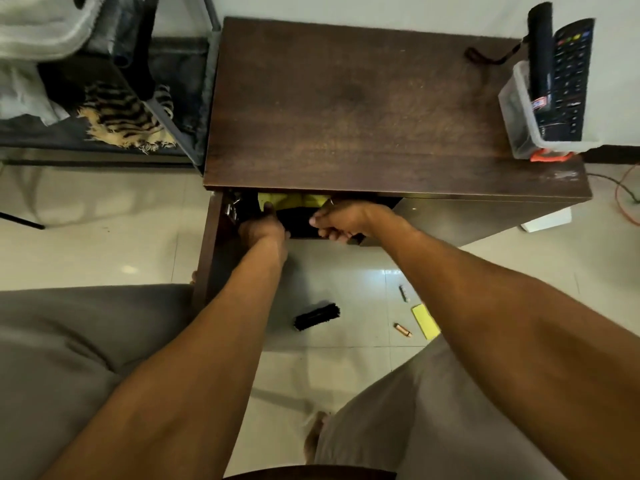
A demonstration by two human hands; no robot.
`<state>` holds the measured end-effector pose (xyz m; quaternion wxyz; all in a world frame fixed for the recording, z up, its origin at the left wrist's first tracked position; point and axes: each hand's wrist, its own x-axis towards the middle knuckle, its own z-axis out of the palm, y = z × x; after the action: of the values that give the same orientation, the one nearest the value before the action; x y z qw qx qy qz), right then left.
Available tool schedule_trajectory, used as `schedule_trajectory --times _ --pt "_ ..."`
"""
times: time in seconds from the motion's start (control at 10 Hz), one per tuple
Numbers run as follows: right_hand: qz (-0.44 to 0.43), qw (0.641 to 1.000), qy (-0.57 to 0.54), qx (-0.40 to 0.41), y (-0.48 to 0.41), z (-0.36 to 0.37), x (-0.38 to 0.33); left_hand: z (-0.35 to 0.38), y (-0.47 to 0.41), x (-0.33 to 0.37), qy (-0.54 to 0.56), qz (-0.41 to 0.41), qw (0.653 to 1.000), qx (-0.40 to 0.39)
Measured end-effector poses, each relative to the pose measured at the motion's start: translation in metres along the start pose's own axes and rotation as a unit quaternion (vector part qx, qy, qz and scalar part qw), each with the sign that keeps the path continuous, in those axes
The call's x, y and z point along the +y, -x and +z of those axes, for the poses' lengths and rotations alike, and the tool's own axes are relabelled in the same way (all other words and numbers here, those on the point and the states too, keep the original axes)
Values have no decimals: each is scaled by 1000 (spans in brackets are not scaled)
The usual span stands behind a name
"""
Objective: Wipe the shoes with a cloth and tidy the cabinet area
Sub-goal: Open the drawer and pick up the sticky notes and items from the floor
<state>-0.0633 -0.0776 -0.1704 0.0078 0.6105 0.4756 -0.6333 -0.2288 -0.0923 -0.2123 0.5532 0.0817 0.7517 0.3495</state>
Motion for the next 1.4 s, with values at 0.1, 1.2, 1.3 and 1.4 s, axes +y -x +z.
schedule_trajectory --times 0.1,1.2,1.3,1.4 --pt "19 998 60 -12 42 -32 15 6 30 -14 -46 65 997 17" --pt "294 745 -326 502 89 37 461 266 35 -280 -709 377 408 -436" --pt "368 770 -283 437 70 68 471 280 7 -321 -678 357 405 -499" --pt "395 767 -230 450 52 81 472 287 -9 -341 -701 413 264 -518"
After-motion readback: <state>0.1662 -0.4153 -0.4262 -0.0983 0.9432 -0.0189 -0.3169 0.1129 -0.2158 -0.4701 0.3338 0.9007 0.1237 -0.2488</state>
